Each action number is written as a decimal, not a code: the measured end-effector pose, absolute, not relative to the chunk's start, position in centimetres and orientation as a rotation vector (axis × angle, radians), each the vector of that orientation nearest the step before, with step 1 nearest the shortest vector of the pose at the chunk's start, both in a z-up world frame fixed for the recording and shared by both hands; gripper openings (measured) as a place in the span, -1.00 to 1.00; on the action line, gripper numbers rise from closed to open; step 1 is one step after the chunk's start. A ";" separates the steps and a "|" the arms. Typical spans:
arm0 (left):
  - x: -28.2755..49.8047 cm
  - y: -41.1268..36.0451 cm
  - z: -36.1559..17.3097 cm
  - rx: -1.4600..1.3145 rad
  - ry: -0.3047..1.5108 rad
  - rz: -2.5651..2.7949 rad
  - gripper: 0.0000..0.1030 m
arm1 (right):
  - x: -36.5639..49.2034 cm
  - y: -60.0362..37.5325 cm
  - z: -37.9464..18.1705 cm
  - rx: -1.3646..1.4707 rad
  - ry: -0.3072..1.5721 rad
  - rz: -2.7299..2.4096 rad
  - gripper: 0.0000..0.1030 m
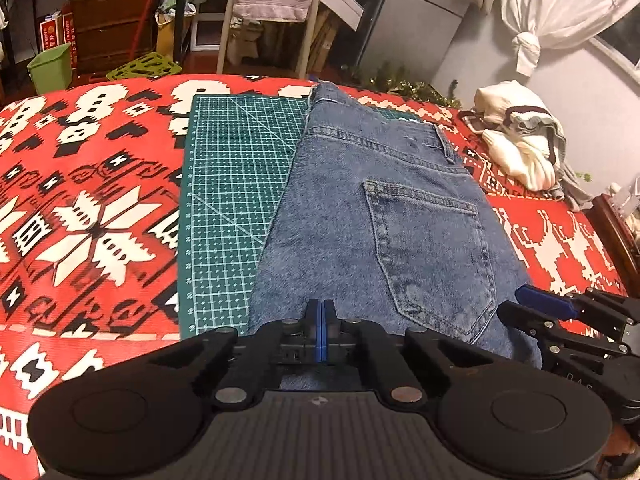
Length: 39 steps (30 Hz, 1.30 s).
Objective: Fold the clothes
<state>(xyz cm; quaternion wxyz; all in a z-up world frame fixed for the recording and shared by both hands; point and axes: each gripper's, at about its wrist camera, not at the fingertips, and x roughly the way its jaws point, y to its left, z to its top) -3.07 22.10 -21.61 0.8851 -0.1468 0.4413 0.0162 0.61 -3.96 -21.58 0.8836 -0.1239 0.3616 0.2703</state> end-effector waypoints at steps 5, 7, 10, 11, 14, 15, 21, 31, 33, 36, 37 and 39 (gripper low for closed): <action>-4.2 23.1 -21.6 -0.333 0.911 0.034 -0.94 | 0.1 -4.4 -21.7 -0.271 0.739 0.577 -0.45; -4.5 23.0 -21.5 -0.314 0.912 0.036 -0.94 | -0.1 -4.5 -21.8 -0.277 0.731 0.577 -0.45; -4.8 22.6 -21.0 -0.274 0.911 0.048 -0.94 | -0.4 -4.9 -21.5 -0.277 0.738 0.565 -0.40; -4.8 22.4 -20.7 -0.269 0.906 0.051 -0.95 | -0.2 -5.0 -21.3 -0.271 0.754 0.556 -0.40; -4.7 22.1 -19.7 -0.254 0.891 0.058 -0.95 | 0.5 -5.1 -20.1 -0.208 0.781 0.556 -0.40; -4.4 22.0 -19.5 -0.254 0.883 0.055 -0.95 | 0.7 -4.8 -19.8 -0.214 0.763 0.559 -0.40; -0.6 20.8 -20.5 -0.216 0.912 0.049 -0.90 | 3.1 -2.1 -20.3 -0.264 0.761 0.541 -0.40; -2.8 22.8 -21.0 -0.263 0.915 0.033 -0.94 | 3.2 -6.1 -21.7 -0.173 0.796 0.480 -0.32; -3.7 22.5 -21.0 -0.241 0.924 0.041 -0.94 | 2.9 -7.0 -21.4 -0.159 0.807 0.469 -0.32; -4.8 22.1 -20.5 -0.225 0.920 0.059 -0.95 | 1.6 -7.3 -20.4 -0.190 0.779 0.463 -0.33; -5.2 22.1 -20.2 -0.235 0.914 0.055 -0.93 | 1.1 -7.2 -19.9 -0.195 0.764 0.472 -0.33; -5.6 21.7 -19.5 -0.265 0.894 0.044 -0.92 | 0.3 -6.7 -19.1 -0.199 0.740 0.503 -0.33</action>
